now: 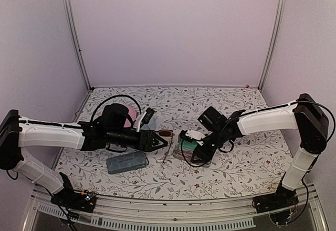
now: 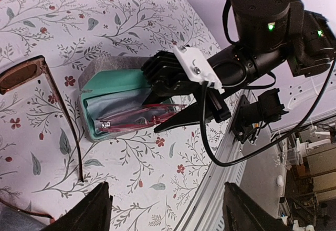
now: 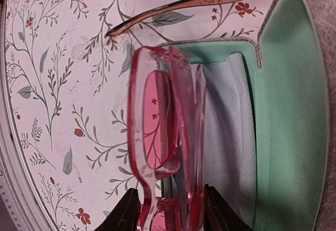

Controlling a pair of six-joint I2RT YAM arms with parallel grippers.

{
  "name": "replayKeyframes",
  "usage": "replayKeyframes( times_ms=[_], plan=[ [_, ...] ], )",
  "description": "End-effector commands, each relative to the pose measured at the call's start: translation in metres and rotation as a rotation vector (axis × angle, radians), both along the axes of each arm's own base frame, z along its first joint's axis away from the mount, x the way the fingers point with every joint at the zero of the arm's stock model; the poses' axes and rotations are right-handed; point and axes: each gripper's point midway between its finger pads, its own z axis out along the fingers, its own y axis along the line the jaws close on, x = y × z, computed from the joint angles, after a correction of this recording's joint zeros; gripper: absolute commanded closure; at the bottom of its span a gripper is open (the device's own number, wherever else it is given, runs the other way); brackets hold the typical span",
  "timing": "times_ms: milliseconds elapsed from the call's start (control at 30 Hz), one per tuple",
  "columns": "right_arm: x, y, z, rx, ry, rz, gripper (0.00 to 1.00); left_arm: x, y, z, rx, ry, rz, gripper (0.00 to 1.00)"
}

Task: Organize the sunglasses
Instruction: Place the sunglasses.

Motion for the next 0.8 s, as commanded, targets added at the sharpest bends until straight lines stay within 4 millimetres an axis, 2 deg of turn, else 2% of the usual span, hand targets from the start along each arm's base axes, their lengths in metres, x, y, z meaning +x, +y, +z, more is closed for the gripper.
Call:
replayKeyframes(
  times_ms=[0,767],
  plan=[
    [0.006,0.003,0.002,0.001,-0.002,-0.010,0.55,0.004,0.004,-0.001,0.002,-0.013,0.008,0.27],
    [0.020,-0.009,0.027,-0.023,-0.091,-0.105,0.52,0.002,0.000,-0.001,-0.017,-0.003,-0.005,0.27]
  ],
)
